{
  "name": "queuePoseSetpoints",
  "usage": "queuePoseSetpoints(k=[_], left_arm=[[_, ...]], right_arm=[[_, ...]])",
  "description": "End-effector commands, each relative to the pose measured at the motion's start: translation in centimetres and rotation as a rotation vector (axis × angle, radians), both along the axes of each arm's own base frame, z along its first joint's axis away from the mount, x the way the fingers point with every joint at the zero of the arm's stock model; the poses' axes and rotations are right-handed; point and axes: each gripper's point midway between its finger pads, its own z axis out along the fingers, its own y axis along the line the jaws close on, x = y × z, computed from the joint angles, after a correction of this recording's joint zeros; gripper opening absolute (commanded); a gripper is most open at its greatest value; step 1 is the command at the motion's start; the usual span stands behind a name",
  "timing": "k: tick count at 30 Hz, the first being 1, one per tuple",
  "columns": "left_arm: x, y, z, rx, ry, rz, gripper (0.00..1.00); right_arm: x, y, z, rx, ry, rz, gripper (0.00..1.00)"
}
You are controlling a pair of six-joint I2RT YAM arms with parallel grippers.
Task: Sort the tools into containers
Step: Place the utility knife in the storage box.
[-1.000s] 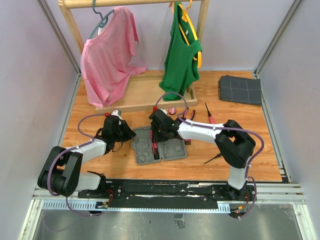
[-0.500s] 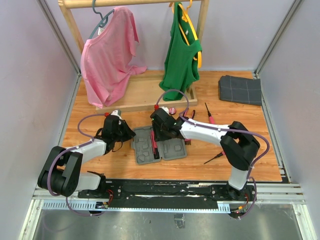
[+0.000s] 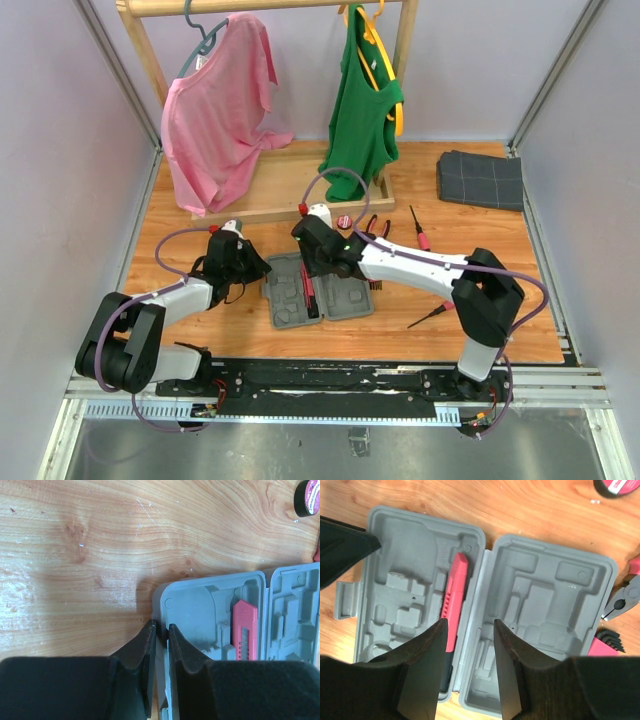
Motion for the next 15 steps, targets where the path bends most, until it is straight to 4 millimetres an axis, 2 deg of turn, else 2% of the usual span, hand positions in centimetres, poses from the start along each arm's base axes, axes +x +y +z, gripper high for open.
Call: queuePoseSetpoints(k=[1,15], left_arm=[[0.3,0.4,0.4,0.013,-0.03,0.001,0.17],[0.3,0.4,0.3,0.013,-0.028,0.0,0.17]], right_arm=[[0.3,-0.4,1.2,-0.2,-0.105,-0.017,0.43],[-1.3,1.4,-1.6,-0.283,-0.015,0.019,0.33]])
